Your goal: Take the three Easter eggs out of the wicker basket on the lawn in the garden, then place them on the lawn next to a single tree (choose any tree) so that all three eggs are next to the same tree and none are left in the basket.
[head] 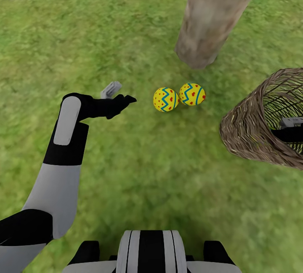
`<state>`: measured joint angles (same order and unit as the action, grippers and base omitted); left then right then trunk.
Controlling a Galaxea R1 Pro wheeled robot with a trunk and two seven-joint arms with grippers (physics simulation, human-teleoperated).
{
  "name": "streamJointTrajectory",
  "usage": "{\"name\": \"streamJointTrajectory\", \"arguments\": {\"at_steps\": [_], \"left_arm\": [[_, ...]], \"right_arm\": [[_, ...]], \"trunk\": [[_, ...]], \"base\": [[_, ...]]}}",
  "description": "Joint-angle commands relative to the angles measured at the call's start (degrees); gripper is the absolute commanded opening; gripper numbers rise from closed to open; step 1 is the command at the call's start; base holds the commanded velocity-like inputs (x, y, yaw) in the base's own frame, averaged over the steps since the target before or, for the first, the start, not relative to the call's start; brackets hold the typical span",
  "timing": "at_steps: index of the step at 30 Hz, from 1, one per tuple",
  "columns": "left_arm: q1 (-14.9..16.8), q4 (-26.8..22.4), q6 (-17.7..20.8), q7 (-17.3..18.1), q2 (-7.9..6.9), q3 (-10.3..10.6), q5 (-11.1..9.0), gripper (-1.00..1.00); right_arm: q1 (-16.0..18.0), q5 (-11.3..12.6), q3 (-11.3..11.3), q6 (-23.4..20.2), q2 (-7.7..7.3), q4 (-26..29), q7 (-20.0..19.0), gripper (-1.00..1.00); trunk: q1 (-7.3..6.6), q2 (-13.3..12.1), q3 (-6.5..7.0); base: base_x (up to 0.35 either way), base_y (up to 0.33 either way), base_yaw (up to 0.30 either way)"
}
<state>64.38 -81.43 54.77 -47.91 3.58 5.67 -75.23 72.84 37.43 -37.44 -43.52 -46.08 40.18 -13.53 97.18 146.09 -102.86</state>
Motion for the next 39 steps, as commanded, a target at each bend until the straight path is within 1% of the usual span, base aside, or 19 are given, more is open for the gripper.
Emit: {"name": "streamJointTrajectory", "arguments": {"at_steps": [1, 7, 18, 23, 24, 27, 31, 35, 39], "left_arm": [[0.0, 0.0, 0.1, -0.6, 0.02, 0.0, -0.5, 1.0], [0.0, 0.0, 0.1, -0.6, 0.02, 0.0, -0.5, 1.0], [0.0, 0.3, 0.1, -1.1, -0.24, 0.0, -0.6, 1.0], [0.0, 1.3, 0.1, -1.4, -0.24, 0.1, -0.6, 1.0], [0.0, 2.0, 0.1, -1.3, -0.24, 0.4, -0.6, 1.0], [0.0, 2.9, -0.2, -1.3, -0.24, 2.5, -0.5, 1.0], [0.0, 3.0, -0.3, -1.3, -0.19, 3.0, -0.5, 1.0], [0.0, 3.1, -0.3, -1.3, -0.22, 3.1, -0.5, 1.0], [0.0, 3.7, -0.3, -1.3, -0.17, 3.1, -0.5, 1.0]], "right_arm": [[-0.1, -0.9, -0.4, 0.0, -0.07, 0.0, -0.3, -1.0], [-0.1, -1.0, -0.4, -0.1, -0.1, 0.1, -0.3, -1.0], [-0.1, -0.6, -0.3, 0.1, -0.08, 0.3, -0.4, -1.0], [-0.1, -0.4, 0.1, 3.3, -0.13, 0.6, -0.4, -1.0], [-0.1, -0.3, 0.1, 3.4, -0.13, 0.9, -0.4, -1.0], [-0.1, -0.2, 0.3, 3.4, -0.15, 3.7, -0.4, -1.0], [-0.1, -0.2, 0.8, 3.4, -0.31, 6.1, -0.4, -1.0], [-0.1, -0.2, 2.8, 3.0, -0.41, 7.9, -0.4, -1.0], [-0.1, -0.2, 3.1, 2.8, -0.5, 9.7, -0.4, -1.0]], "trunk": [[0.01, 0.0, -0.05], [0.01, 0.0, -0.05], [-0.27, -0.1, 2.39], [-0.4, -0.2, 3.5], [-0.42, -0.2, 3.72], [-0.5, -0.3, 4.38], [-0.6, -0.3, 5.27], [-0.71, -0.4, 6.15], [-0.81, -0.4, 7.04]], "base": [[0.0, 0.0, 0.0], [0.0, 0.0, 0.0], [0.0, 0.0, 0.0], [0.0, 0.0, 0.0], [-0.04, 0.0, 0.0], [-0.213, 0.0, 0.0], [-0.142, 0.0, 0.0], [-0.202, 0.0, 0.0], [-0.171, 0.0, 0.0]]}}
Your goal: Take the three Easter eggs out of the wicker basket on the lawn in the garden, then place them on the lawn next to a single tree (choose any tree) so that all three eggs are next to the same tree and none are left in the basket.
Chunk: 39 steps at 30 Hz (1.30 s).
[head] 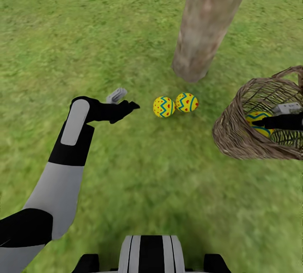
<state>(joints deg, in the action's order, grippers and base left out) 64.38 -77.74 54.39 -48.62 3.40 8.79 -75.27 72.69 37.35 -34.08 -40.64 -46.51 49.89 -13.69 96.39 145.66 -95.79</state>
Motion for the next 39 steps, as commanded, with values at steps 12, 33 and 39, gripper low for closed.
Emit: {"name": "streamJointTrajectory", "arguments": {"at_steps": [12, 33, 39], "left_arm": [[0.0, 3.6, -0.1, -0.3, 0.02, 0.0, -0.4, 1.0], [0.0, 14.3, -0.6, 0.0, 0.39, 0.4, -0.4, 1.0], [0.0, 17.0, -0.8, 0.1, 0.38, 1.1, -0.2, 1.0]], "right_arm": [[0.1, 1.9, 3.0, -3.0, -2.07, 10.3, -0.1, -1.0], [0.1, 3.9, 13.4, -8.4, -9.75, 35.6, -0.7, -1.0], [0.1, 22.2, 25.1, -11.9, -11.55, 36.1, -0.9, -1.0]], "trunk": [[-0.33, -0.1, 2.63], [-0.51, -0.2, 4.18], [-0.51, -0.2, 4.18]], "base": [[-0.16, 0.0, 0.0], [-0.101, 0.0, 0.0], [0.0, 0.004, 0.0]]}}
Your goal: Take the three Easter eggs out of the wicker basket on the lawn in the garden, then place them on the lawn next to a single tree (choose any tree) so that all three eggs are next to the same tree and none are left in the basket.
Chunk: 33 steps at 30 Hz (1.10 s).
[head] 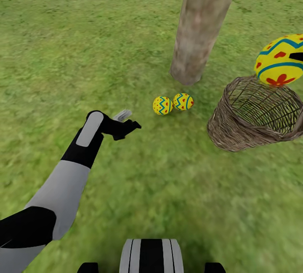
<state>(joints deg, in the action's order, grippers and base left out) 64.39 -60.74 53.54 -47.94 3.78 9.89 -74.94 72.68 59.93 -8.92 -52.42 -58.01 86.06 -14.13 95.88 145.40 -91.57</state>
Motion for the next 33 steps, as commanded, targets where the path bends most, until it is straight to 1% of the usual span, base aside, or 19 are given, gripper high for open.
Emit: {"name": "streamJointTrajectory", "arguments": {"at_steps": [1, 3, 5, 8, 9, 10, 12, 14, 17, 19, 20, 22, 23, 24, 25, 28, 30, 31, 33], "left_arm": [[0.0, 0.1, 0.0, -0.6, 0.0, 0.0, -0.5, 1.0], [0.0, 0.3, -0.1, -0.6, -0.1, 0.0, -0.4, 1.0], [0.0, 0.2, -0.1, -0.6, -0.1, 0.0, -0.4, 1.0], [0.0, 0.1, -0.1, -0.5, -0.02, 0.0, -0.5, 1.0], [0.0, 0.0, -0.1, -0.5, -0.01, 0.0, -0.5, 1.0], [0.0, 0.0, -0.1, -0.4, -0.01, 0.0, -0.5, 1.0], [0.0, 0.0, -0.1, -0.3, -0.01, 0.0, -0.5, 1.0], [0.0, 0.1, 0.0, -0.3, -0.06, 0.0, -0.5, 1.0], [0.0, 0.2, -0.1, -0.3, -0.09, 0.0, -0.5, 1.0], [0.0, 0.3, -0.1, -0.3, -0.03, 0.0, -0.5, 1.0], [0.0, 0.3, -0.1, -0.3, -0.02, 0.0, -0.5, 1.0], [0.0, 0.3, -0.3, -0.3, -0.08, 0.0, -0.4, 1.0], [0.0, 0.3, -0.7, -0.3, -0.11, 0.0, -0.4, 1.0], [0.0, 0.1, -1.7, -0.3, -0.2, 0.0, -0.4, 1.0], [0.0, 0.1, -2.0, -0.3, -0.26, 0.0, -0.5, 1.0], [0.0, 0.1, -2.4, -0.4, -0.46, -0.1, -0.4, 1.0], [0.0, 0.2, -2.5, -0.5, -0.43, 0.0, -0.4, 1.0], [0.0, 0.3, -2.5, -0.5, -0.4, 0.0, -0.4, 1.0], [0.0, 0.3, -2.5, -0.5, -0.46, 0.0, -0.3, 1.0]], "right_arm": [[0.1, 1.0, 1.2, -0.4, -0.12, 0.0, -0.5, -1.0], [0.1, 2.5, 2.2, -0.5, -0.1, 0.0, -0.5, -1.0], [0.1, 3.1, 2.4, -0.7, 0.12, 0.1, -0.6, -1.0], [0.1, 3.2, 2.0, -1.6, 1.19, 1.1, -0.6, -1.0], [0.1, 3.1, 1.1, -2.1, 1.85, 1.6, -0.6, -1.0], [0.1, 3.1, 0.3, -2.4, 2.8, 1.8, -0.6, -1.0], [0.1, 2.9, -0.6, -3.0, 5.53, 1.9, -0.6, -1.0], [0.1, 2.8, -1.0, -4.4, 8.89, 1.9, -0.6, -1.0], [0.1, 2.7, -1.0, -5.4, 12.09, 1.6, -0.6, -1.0], [0.2, 2.2, -1.0, -5.9, 14.97, 1.0, -0.6, -1.0], [0.2, 1.0, -1.3, -6.3, 16.48, 0.9, -0.6, -1.0], [0.1, -3.2, -3.5, -6.6, 20.19, 0.8, -0.6, -1.0], [0.1, -4.6, -4.2, -6.7, 21.73, 0.8, -0.6, -1.0], [0.0, -8.3, -5.4, -6.6, 25.73, 0.8, -0.6, -1.0], [-0.1, -9.9, -5.7, -6.4, 27.2, 0.8, -0.6, -1.0], [-1.9, -16.9, -6.1, -4.4, 33.28, 0.7, -0.3, -1.0], [-5.3, -21.2, -6.2, -0.9, 35.86, 0.3, 0.6, -1.0], [-6.2, -22.8, -6.2, 0.4, 36.48, 0.1, 1.2, -1.0], [-10.9, -26.2, -6.2, 3.3, 38.01, 0.4, 3.6, -1.0]], "trunk": [[-0.01, 0.0, -0.04], [-0.01, 0.0, -0.04], [-0.01, 0.0, -0.04], [-0.01, 0.0, -0.04], [-0.01, 0.0, -0.04], [-0.01, 0.0, -0.04], [-0.01, 0.0, -0.04], [-0.01, 0.0, -0.04], [-0.01, 0.0, -0.04], [-0.01, 0.0, -0.04], [-0.01, 0.0, -0.04], [-0.01, 0.0, -0.04], [-0.01, 0.0, -0.04], [-0.01, 0.0, -0.04], [-0.01, 0.0, -0.04], [-0.01, 0.0, -0.04], [-0.01, 0.0, -0.04], [-0.01, 0.0, -0.04], [-0.01, 0.0, -0.04]], "base": [[0.0, 0.137, 0.0], [0.0, 0.239, 0.0], [0.0, 0.291, 0.0], [0.0, 0.307, 0.0], [0.0, 0.324, 0.0], [0.0, 0.327, 0.0], [0.0, 0.329, 0.0], [0.0, 0.33, 0.0], [0.0, 0.331, 0.0], [0.0, 0.331, 0.0], [0.0, 0.331, 0.0], [0.0, 0.331, 0.0], [0.0, 0.33, 0.0], [0.0, 0.307, 0.0], [0.0, 0.26, 0.0], [0.0, 0.083, 0.0], [0.0, 0.014, 0.0], [0.0, 0.006, 0.0], [0.0, 0.002, 0.0]]}}
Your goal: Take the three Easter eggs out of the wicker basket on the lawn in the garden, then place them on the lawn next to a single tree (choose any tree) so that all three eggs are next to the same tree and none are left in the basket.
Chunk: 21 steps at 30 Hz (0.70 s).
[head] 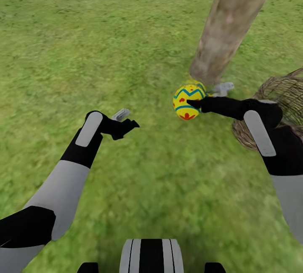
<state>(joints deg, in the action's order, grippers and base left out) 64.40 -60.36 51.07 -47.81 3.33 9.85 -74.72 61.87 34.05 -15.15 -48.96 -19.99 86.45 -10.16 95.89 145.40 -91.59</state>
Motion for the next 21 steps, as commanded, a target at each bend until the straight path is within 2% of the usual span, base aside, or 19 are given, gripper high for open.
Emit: {"name": "streamJointTrajectory", "arguments": {"at_steps": [1, 3, 4, 5, 7, 11, 14, 15, 18, 21], "left_arm": [[0.0, -0.1, 0.0, -0.6, -0.04, 0.0, -0.6, 1.0], [0.0, -0.3, -0.1, -0.6, -0.46, -0.1, -0.6, 1.0], [0.0, -0.4, 0.0, -0.4, -1.32, -0.1, -0.7, 1.0], [0.0, -0.8, 0.1, -0.3, -2.31, -0.2, -0.8, 1.0], [0.0, -3.9, 0.3, -0.4, -3.12, 0.0, -0.8, 1.0], [0.0, -6.2, 0.8, -0.4, -3.62, -0.7, -0.7, 1.0], [0.0, -3.9, 0.8, -0.5, -4.41, -1.7, -0.7, 1.0], [0.0, -2.7, 0.9, -0.6, -4.39, -1.9, -0.7, 1.0], [-0.1, -2.2, 0.9, -0.6, -4.33, -2.0, -0.7, 1.0], [-0.1, -2.3, 0.9, -0.5, -4.33, -1.8, -0.2, 1.0]], "right_arm": [[-3.3, -1.2, 0.1, 1.8, 0.64, 0.1, 2.5, -1.0], [-7.6, -1.7, 0.1, 7.9, 0.83, 1.3, 9.2, -1.0], [-9.5, -1.9, 0.0, 9.5, 0.9, 2.3, 11.8, -1.0], [-11.4, -2.2, 0.0, 10.5, 0.95, 2.9, 13.9, -1.0], [-14.6, -2.5, 0.0, 11.5, 1.03, 3.2, 15.6, -1.0], [-21.1, -2.5, 0.0, 21.1, 1.05, 2.9, 16.2, -1.0], [-24.1, -2.6, 0.0, 23.1, 1.13, 2.0, 16.2, -1.0], [-25.1, -2.6, -0.1, 26.7, 1.26, -0.5, 16.1, -1.0], [-26.4, -2.5, -0.3, 32.0, 1.26, -1.9, 16.0, -1.0], [-27.0, -2.4, -0.4, 32.8, 1.4, -2.2, 16.1, -1.0]], "trunk": [[-0.02, 0.0, -0.03], [-0.02, 0.0, -0.03], [-0.02, 0.0, -0.03], [-0.02, 0.0, -0.03], [-0.02, 0.0, -0.03], [-0.02, 0.0, -0.03], [-0.02, 0.0, -0.03], [-0.02, 0.0, -0.03], [-0.02, 0.0, -0.03], [-0.02, 0.0, -0.03]], "base": [[0.0, 0.0, 0.0], [0.0, 0.0, 0.0], [0.0, 0.0, 0.0], [0.0, 0.0, 0.0], [0.0, 0.0, 0.0], [0.0, 0.0, 0.0], [0.0, 0.0, 0.0], [0.0, 0.0, 0.0], [0.0, 0.0, 0.0], [0.0, 0.0, 0.0]]}}
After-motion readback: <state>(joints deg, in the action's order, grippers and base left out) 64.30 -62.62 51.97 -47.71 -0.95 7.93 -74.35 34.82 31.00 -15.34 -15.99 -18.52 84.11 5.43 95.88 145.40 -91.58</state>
